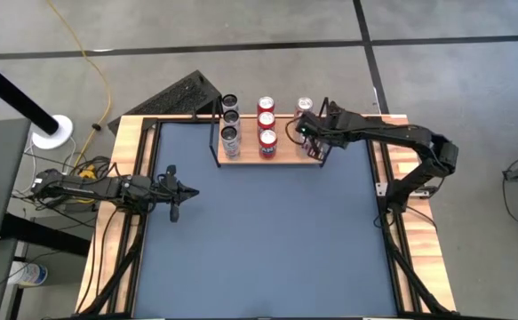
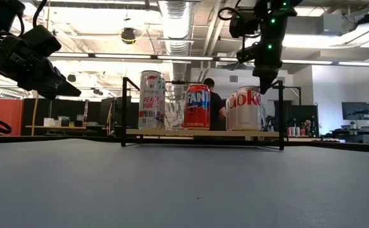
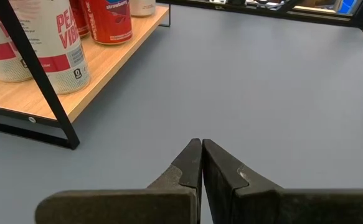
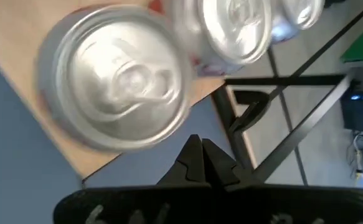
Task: Place canned beverage on shelf
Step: Put the red-silver soda can on the shelf aligned with the other red-silver soda cans
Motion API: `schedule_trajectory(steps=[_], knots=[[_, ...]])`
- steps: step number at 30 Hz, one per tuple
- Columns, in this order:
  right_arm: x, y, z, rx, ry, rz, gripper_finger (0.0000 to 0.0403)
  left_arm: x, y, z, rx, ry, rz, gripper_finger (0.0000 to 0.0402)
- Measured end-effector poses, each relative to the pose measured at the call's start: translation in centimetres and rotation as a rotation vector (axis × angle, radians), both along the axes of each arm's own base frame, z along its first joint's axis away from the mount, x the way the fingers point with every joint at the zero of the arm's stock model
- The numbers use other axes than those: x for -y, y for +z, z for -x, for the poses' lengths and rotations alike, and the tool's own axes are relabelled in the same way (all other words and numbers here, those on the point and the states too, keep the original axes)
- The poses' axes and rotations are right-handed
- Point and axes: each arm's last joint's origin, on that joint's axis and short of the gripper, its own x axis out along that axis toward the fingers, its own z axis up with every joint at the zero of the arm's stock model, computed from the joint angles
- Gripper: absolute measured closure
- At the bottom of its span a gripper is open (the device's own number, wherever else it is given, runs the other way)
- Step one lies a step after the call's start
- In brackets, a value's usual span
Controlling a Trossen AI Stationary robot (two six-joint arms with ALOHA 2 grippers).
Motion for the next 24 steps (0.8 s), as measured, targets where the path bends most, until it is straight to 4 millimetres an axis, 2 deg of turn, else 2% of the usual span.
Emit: schedule_trajectory(steps=[24], knots=[[-0.24, 0.17, -0.84, 0.035, 0.102, -0.014, 0.0403, 0.0, 0.0, 0.0, 0.0, 0.0, 0.0, 0.0401]])
